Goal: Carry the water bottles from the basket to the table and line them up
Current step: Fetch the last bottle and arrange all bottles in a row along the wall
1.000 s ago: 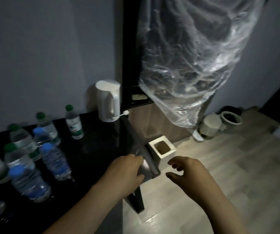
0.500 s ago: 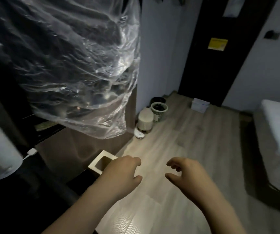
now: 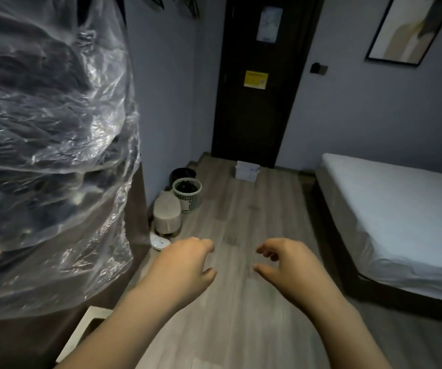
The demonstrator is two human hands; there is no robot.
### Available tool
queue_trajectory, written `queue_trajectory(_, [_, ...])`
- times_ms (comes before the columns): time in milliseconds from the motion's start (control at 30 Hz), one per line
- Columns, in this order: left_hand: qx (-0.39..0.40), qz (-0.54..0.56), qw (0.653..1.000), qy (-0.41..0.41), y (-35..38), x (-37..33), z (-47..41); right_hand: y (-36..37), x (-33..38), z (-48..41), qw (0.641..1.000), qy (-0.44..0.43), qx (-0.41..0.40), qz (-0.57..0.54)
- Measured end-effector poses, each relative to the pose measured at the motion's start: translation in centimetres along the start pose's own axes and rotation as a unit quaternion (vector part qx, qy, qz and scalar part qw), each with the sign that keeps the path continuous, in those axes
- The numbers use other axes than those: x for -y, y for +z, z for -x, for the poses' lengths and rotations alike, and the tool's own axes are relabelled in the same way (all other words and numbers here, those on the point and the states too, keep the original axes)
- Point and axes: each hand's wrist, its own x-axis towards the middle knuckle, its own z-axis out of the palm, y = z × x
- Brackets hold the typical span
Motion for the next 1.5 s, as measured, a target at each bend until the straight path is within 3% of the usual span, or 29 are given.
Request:
queue_trajectory(200, [0.016,-0.001,0.999,0.037,1.4,0.7,-9.0,0.0,-3.1,-7.1,0.999,0.039,-0.011,-0.004])
queue_trajectory(667, [0.04,-0.003,0.999,0.03,4.1,0.5,-33.1,-2.2,-14.1,-28.3,0.998,0.054,-0.021,-0.018])
queue_trajectory(1500, [0.087,0.027,0.993,0.078,6.5,12.8,-76.5,0.9,-21.0,-70.7,0.994,0.111,-0.005,-0.017])
